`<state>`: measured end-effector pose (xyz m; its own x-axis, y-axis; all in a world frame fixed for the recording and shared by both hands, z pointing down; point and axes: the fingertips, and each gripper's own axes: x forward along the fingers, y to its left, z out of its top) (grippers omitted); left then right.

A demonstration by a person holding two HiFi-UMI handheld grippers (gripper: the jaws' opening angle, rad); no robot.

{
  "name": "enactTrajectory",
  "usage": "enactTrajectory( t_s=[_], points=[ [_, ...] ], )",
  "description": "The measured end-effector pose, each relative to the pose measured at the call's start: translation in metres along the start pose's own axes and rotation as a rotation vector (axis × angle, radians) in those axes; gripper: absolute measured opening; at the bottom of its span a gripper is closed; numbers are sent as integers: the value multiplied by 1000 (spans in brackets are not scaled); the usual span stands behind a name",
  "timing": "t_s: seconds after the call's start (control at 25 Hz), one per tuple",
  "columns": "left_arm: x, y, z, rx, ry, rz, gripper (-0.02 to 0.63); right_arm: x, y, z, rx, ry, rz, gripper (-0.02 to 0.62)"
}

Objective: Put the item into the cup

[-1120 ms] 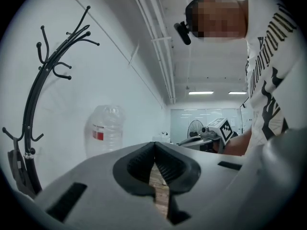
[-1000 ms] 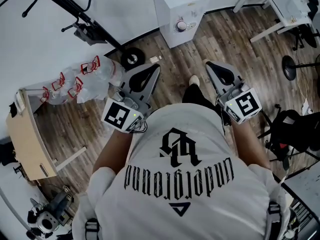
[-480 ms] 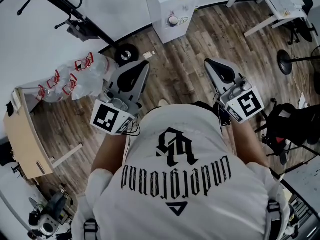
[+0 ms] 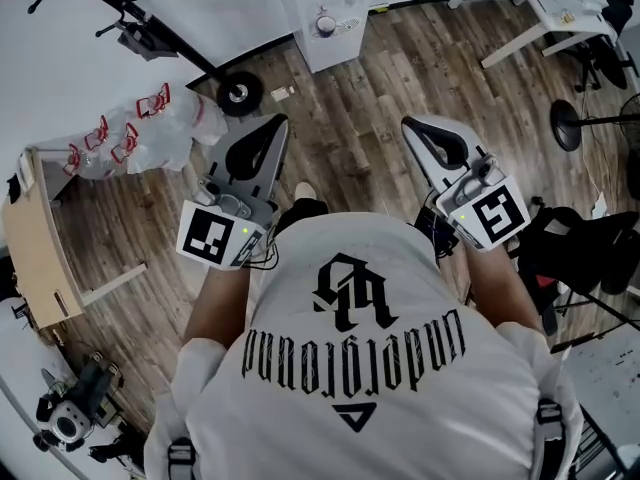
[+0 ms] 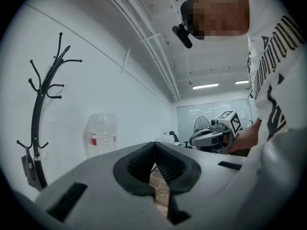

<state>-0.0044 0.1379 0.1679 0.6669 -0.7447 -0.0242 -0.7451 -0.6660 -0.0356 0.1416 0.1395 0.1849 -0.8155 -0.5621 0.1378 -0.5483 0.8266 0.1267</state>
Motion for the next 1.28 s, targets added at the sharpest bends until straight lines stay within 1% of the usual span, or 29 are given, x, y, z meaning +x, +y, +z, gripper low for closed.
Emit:
enactTrajectory(
  t_s=[0.36, 0.48, 0.56, 0.68, 0.8, 0.88, 0.96, 1.16, 1.28],
  points=[
    [-19, -115, -8, -3, 30, 86, 6, -115, 23, -23, 10, -19, 44, 5],
    [-28, -151, -11, 13, 52, 109, 6, -151, 36, -34, 26, -3, 49, 5],
    [-33, -173, -12, 27, 65, 119, 6, -170, 44, -42, 37, 9, 51, 5],
    [-41, -203, -17, 21, 77, 118, 6, -195, 54, -49, 45, -3, 55, 5],
    [-49, -220, -16, 25, 76, 142, 6, -214, 63, -53, 41, -7, 57, 5],
    [-54, -228, -12, 50, 74, 165, 6, -222, 68, -54, 46, -9, 53, 5],
    [-57, -236, -9, 68, 73, 169, 6, -227, 72, -54, 49, -14, 46, 5],
    [-64, -240, -5, 64, 60, 178, 6, -232, 80, -54, 50, -37, 33, 5],
    [-65, -244, -4, 49, 56, 181, 6, -236, 81, -53, 54, -45, 33, 5]
  ],
)
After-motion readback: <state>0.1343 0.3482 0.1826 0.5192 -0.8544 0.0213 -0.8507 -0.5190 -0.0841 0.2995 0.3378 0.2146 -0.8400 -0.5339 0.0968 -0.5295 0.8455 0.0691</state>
